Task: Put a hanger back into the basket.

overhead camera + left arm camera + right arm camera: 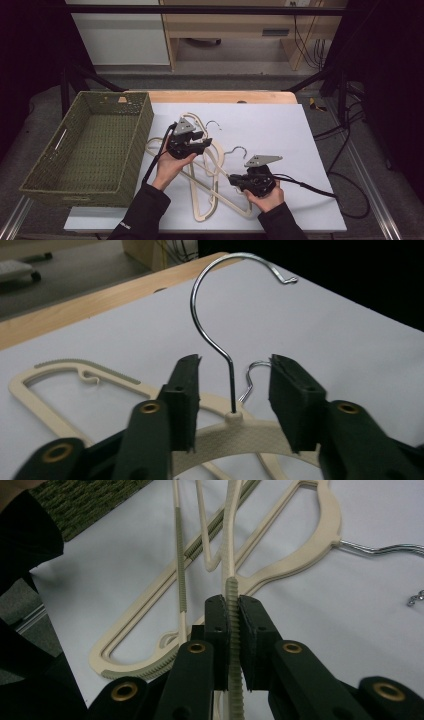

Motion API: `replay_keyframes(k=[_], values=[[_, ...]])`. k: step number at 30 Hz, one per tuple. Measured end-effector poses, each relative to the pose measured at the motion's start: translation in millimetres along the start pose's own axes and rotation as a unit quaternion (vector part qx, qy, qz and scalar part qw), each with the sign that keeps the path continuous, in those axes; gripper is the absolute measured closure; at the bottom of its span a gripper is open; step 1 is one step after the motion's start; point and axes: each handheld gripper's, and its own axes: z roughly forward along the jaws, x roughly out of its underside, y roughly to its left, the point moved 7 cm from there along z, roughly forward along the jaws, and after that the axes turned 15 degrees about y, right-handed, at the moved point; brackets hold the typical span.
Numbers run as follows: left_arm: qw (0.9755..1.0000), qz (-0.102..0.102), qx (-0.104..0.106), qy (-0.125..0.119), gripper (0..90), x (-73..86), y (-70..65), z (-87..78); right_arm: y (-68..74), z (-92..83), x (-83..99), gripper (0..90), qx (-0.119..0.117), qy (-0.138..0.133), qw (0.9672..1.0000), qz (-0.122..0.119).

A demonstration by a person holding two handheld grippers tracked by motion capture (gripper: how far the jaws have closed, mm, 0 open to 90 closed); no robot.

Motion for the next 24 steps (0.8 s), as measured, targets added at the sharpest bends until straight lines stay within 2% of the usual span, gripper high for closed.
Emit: replay_keyframes(k=[3, 4, 5, 7, 8, 10, 11, 13, 16, 18, 20, 21, 22, 24], values=[[0.9999, -0.010, 0.003, 0.007, 67.8, 1.3, 0.3, 4.5, 0.0, -0.5, 0.2, 84.0, 0.000, 0.001, 1.0000, -0.006], [0.9999, -0.012, 0.005, 0.010, 72.4, 2.5, 0.2, 5.2, 0.3, -0.7, 0.2, 84.0, -0.001, 0.001, 1.0000, -0.006], [0.9998, -0.011, 0.015, 0.009, 81.4, 3.4, -1.7, 4.3, 0.3, -0.6, 0.2, 84.0, -0.001, 0.001, 1.0000, -0.007], [0.9999, -0.007, 0.008, 0.010, 83.1, 3.4, -2.5, 3.0, 0.4, -0.3, -0.1, 84.0, -0.002, 0.001, 1.0000, -0.007], [0.9999, -0.005, 0.004, 0.010, 87.8, 3.2, -3.1, 1.8, 1.2, 0.0, -0.3, 83.8, -0.004, 0.001, 1.0000, -0.005], [1.0000, -0.002, -0.005, 0.008, 87.9, 3.2, -4.7, -1.5, 1.9, -0.2, -0.5, 83.6, -0.006, 0.000, 1.0000, -0.007], [0.9999, 0.001, -0.009, 0.009, 87.9, 3.8, -5.2, -2.9, 1.8, -0.9, -0.8, 83.2, -0.008, 0.000, 0.9999, -0.015], [0.9999, 0.000, -0.010, 0.003, 87.9, 5.1, -7.9, -4.8, 4.4, -3.6, -3.6, 78.7, -0.013, -0.005, 0.9998, -0.016], [0.9999, 0.003, -0.012, -0.006, 88.0, 8.3, -11.2, -7.1, 6.3, -11.9, -17.9, 66.1, -0.009, -0.045, 0.9986, -0.027], [0.9999, 0.007, -0.010, -0.005, 88.0, 9.6, -12.3, -7.5, 7.2, -15.2, -32.4, 62.8, -0.008, -0.075, 0.9967, -0.031], [0.9999, 0.009, -0.012, -0.004, 88.0, 9.9, -13.5, -7.2, 9.0, -14.0, -43.6, 58.2, -0.008, -0.090, 0.9955, -0.029], [0.9999, 0.010, -0.010, -0.004, 88.0, 9.9, -13.7, -7.5, 10.5, -10.6, -51.0, 58.1, -0.006, -0.094, 0.9952, -0.028], [0.9999, 0.010, -0.009, -0.006, 88.0, 9.6, -13.7, -8.6, 10.8, -2.9, -58.5, 57.6, -0.006, -0.085, 0.9961, -0.023], [0.9999, 0.009, -0.008, -0.007, 88.0, 9.7, -13.8, -9.3, 10.9, 2.4, -62.0, 57.9, -0.003, -0.076, 0.9968, -0.024]])
